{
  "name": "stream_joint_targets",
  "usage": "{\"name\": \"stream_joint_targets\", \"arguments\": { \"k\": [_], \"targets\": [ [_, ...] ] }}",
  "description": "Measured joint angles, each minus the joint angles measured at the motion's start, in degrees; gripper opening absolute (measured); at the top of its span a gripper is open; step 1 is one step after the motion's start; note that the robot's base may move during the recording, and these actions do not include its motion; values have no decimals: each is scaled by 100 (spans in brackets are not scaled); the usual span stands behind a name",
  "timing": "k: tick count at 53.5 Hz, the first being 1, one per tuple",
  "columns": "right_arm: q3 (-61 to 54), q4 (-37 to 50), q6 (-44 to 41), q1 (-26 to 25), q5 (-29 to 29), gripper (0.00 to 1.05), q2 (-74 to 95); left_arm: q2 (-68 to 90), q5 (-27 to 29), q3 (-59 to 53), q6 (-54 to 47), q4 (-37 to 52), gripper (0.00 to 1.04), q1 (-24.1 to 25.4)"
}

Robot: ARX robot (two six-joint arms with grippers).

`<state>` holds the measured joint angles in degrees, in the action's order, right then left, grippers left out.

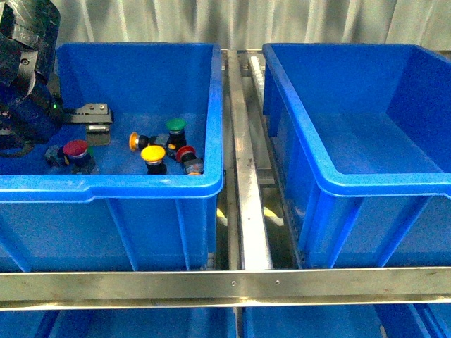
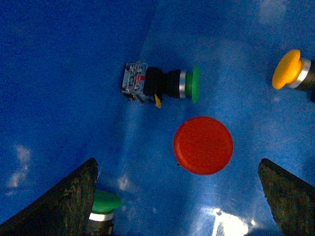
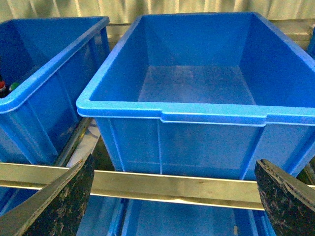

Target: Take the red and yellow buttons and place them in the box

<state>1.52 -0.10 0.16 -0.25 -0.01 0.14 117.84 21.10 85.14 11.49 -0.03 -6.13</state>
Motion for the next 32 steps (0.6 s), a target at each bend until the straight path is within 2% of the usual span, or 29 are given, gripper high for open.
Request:
{"name": "stream_joint_targets", "arguments": {
  "k": [32],
  "targets": [
    [0,0,0,0,0,98,0,717,81,859,131,-404,97,33]
  ]
}}
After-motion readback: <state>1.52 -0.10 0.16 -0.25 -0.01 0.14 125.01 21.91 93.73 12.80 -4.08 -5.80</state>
